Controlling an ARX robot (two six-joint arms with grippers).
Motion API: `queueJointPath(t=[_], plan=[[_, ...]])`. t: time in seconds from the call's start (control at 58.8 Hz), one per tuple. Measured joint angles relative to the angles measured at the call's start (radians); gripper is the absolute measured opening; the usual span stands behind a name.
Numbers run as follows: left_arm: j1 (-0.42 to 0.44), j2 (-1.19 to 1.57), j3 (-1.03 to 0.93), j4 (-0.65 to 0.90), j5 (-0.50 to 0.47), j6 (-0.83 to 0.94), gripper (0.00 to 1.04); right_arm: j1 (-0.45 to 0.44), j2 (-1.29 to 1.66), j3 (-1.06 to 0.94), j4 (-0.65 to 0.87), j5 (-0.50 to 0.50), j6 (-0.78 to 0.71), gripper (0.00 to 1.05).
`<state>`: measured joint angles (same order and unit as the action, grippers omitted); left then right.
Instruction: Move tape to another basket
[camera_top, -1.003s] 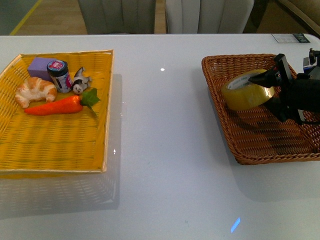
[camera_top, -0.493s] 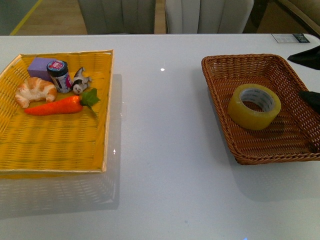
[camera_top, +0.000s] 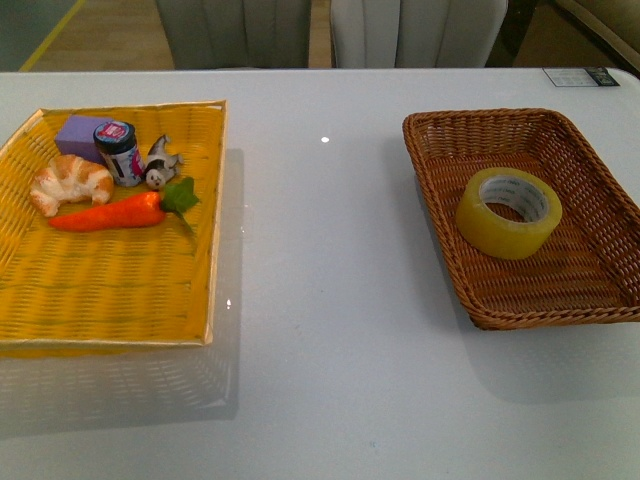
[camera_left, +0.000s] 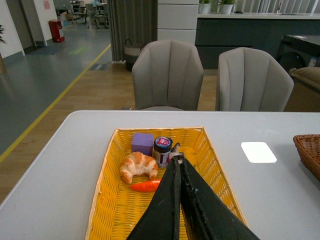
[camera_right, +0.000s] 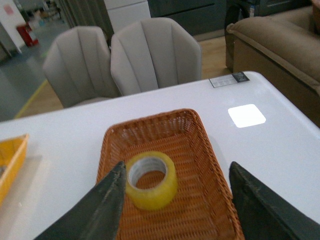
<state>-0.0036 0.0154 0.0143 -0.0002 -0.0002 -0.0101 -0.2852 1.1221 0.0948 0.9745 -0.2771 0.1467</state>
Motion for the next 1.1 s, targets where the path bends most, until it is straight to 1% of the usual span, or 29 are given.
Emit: queueJointPath(t=[0.051,0.068,0.119,0.136,0.17,0.187,0.221,0.289,0.476,0.544,0.612,1.105], plan=[[0.0,0.0,0.0,0.0,0.001,0.0,0.02,0.025,-0.114,-0.043,-0.071,0.027,-0.056,0.49],[0.0,0.0,0.0,0.0,0.0,0.0,0.02,0.029,-0.129,-0.047,-0.08,0.031,-0.066,0.48],[0.0,0.0,0.0,0.0,0.0,0.0,0.02,0.055,-0.209,-0.06,-0.129,0.056,-0.097,0.37],[0.0,0.0,0.0,0.0,0.0,0.0,0.02,0.059,-0.22,-0.061,-0.136,0.059,-0.101,0.35],[0.0,0.0,0.0,0.0,0.0,0.0,0.02,0.075,-0.262,-0.064,-0.165,0.076,-0.113,0.28],[0.0,0.0,0.0,0.0,0.0,0.0,0.02,0.083,-0.28,-0.066,-0.179,0.082,-0.116,0.25],[0.0,0.0,0.0,0.0,0.0,0.0,0.02,0.104,-0.333,-0.071,-0.225,0.103,-0.123,0.14],[0.0,0.0,0.0,0.0,0.0,0.0,0.02,0.125,-0.392,-0.071,-0.274,0.126,-0.129,0.02],[0.0,0.0,0.0,0.0,0.0,0.0,0.02,0.178,-0.538,-0.072,-0.404,0.179,-0.14,0.02],[0.0,0.0,0.0,0.0,0.0,0.0,0.02,0.245,-0.589,-0.072,-0.453,0.263,-0.14,0.02],[0.0,0.0,0.0,0.0,0.0,0.0,0.02,0.275,-0.633,-0.072,-0.491,0.266,-0.141,0.02],[0.0,0.0,0.0,0.0,0.0,0.0,0.02,0.282,-0.866,-0.072,-0.718,0.274,-0.141,0.02]])
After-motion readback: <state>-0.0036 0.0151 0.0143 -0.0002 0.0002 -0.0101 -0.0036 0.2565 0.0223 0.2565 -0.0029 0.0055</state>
